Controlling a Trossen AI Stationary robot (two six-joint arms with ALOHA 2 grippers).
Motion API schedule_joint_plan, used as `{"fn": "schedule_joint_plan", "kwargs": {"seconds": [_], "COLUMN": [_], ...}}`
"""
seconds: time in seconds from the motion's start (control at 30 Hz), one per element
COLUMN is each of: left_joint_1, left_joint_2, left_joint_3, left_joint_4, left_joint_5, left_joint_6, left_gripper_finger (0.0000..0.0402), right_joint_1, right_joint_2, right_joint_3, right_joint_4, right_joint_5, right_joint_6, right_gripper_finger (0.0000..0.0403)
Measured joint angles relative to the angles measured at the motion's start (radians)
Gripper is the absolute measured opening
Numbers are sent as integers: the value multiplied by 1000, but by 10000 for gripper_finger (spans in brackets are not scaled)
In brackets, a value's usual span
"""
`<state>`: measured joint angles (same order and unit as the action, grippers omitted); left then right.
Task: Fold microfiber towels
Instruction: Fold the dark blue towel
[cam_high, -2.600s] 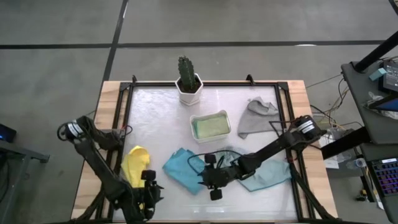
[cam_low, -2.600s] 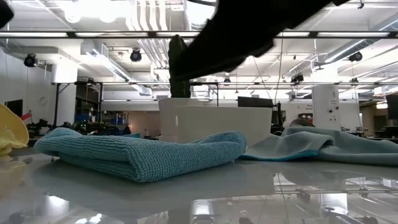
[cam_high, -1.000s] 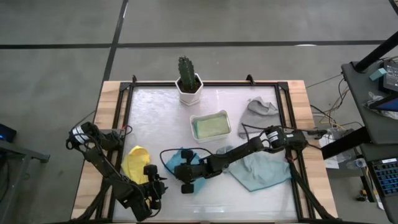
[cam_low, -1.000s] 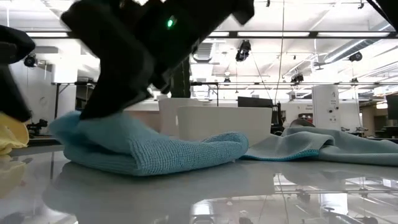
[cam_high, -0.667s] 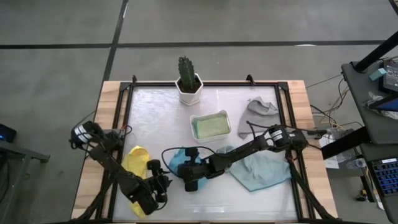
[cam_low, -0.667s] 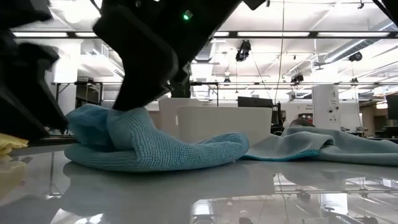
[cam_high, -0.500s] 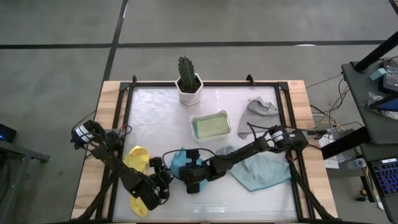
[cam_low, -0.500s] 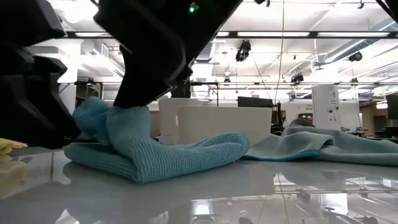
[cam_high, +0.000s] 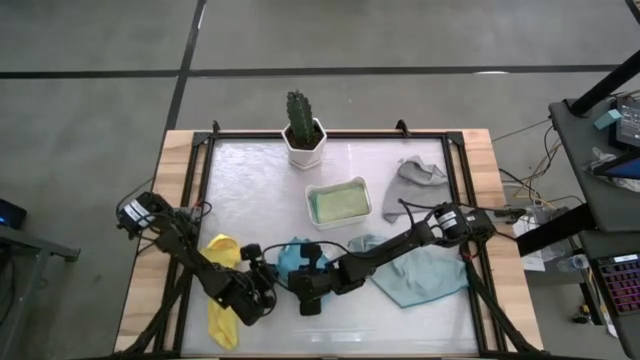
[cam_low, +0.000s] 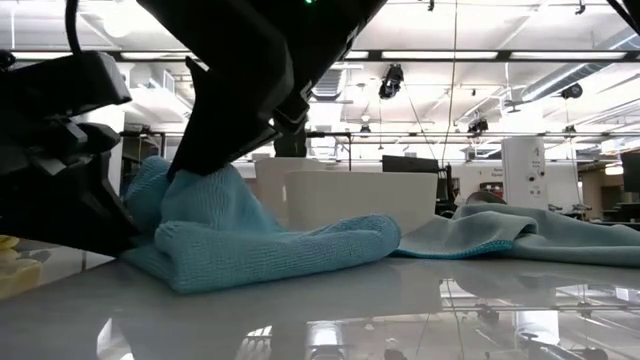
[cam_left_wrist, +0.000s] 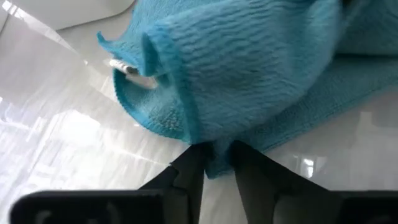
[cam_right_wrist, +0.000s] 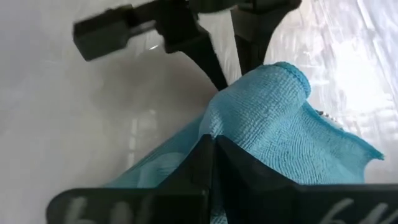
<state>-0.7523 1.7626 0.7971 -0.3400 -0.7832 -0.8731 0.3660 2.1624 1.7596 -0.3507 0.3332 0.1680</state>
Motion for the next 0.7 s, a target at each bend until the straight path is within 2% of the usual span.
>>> {"fn": "schedule_joint_plan", "kwargs": {"seconds": [0.13, 0.37, 0.7], "left_joint_1": [1, 0, 0], "left_joint_2": [0, -1, -2], "left_joint_3": [-1, 0, -1], "left_joint_4": [-2, -6, -18], "left_joint_5": [9, 38, 45], "left_joint_6": [-7, -11, -11], "left_gripper_finger": [42, 13, 8], "right_joint_1": [-4, -26, -8], "right_joint_2": [17, 44, -39], "right_joint_3": [0, -2, -2], "right_joint_4": [45, 65, -127], "right_joint_5": [-28, -45, -45], "right_joint_6": [25, 58, 83], "right_gripper_finger": [26, 94, 140]}}
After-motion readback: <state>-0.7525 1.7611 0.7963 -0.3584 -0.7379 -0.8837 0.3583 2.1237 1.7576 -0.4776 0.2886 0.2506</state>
